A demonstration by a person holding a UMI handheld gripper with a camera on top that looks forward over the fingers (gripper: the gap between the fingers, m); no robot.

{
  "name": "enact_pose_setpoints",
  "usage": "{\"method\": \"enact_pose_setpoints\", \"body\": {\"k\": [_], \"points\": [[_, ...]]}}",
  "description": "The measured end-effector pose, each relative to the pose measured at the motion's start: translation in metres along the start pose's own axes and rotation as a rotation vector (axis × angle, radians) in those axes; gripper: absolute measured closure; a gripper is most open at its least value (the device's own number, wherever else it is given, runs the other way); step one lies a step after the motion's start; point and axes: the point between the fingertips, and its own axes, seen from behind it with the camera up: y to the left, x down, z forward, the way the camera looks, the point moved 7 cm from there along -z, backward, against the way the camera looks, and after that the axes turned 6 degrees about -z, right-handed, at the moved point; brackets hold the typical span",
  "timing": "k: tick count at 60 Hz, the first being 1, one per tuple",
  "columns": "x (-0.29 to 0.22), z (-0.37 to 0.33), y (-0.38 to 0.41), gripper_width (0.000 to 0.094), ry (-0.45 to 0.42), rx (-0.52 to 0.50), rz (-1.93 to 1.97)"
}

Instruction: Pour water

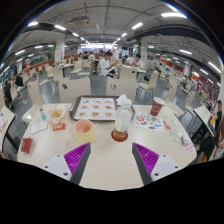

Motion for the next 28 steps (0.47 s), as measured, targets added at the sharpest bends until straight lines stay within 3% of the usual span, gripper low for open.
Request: {"method": "enact_pose_setpoints", "body": {"k": [28], "points": [[0.012,-0.035,0.019,0.0091,0.004,-0.001,-0.006]]}}
